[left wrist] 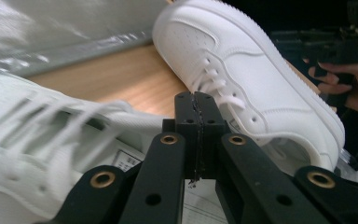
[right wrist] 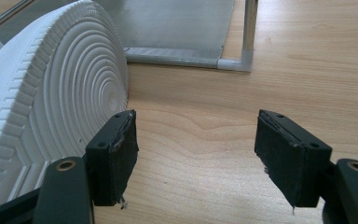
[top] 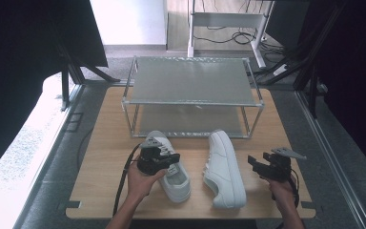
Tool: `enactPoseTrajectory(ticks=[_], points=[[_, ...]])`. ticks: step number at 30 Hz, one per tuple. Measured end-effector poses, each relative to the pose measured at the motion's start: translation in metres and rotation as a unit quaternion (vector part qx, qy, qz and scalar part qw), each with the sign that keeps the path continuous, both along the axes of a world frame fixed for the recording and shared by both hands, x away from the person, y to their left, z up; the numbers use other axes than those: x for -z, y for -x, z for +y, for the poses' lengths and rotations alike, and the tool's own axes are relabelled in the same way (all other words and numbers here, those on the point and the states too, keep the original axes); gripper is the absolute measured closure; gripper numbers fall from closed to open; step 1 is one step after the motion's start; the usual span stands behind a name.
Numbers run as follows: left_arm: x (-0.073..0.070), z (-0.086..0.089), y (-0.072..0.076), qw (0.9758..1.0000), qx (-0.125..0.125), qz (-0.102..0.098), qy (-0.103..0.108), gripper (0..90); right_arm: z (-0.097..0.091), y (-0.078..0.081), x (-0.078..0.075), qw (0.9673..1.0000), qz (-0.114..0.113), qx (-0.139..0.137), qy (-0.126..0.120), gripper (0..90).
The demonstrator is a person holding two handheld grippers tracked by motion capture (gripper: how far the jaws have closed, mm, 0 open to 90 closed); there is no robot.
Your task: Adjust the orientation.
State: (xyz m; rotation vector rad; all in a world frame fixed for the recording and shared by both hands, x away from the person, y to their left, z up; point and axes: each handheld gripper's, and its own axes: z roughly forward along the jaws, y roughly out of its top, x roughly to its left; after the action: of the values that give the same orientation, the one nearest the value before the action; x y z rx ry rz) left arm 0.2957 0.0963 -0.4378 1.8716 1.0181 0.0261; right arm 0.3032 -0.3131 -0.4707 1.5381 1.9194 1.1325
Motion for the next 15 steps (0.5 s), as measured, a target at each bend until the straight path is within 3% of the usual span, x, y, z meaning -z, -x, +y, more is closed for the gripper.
enactPoseTrajectory(ticks=[8,15], points=[[0.007,-0.003,0.01,0.9999,0.008,0.004,-0.014,89.8,0.001,0.001,0.0,1.0,-0.001,0.001,0.005,30.6],[0.021,-0.01,0.016,0.9992,0.018,0.02,-0.029,89.8,0.002,-0.001,0.002,0.9999,-0.002,-0.006,0.009,30.2]])
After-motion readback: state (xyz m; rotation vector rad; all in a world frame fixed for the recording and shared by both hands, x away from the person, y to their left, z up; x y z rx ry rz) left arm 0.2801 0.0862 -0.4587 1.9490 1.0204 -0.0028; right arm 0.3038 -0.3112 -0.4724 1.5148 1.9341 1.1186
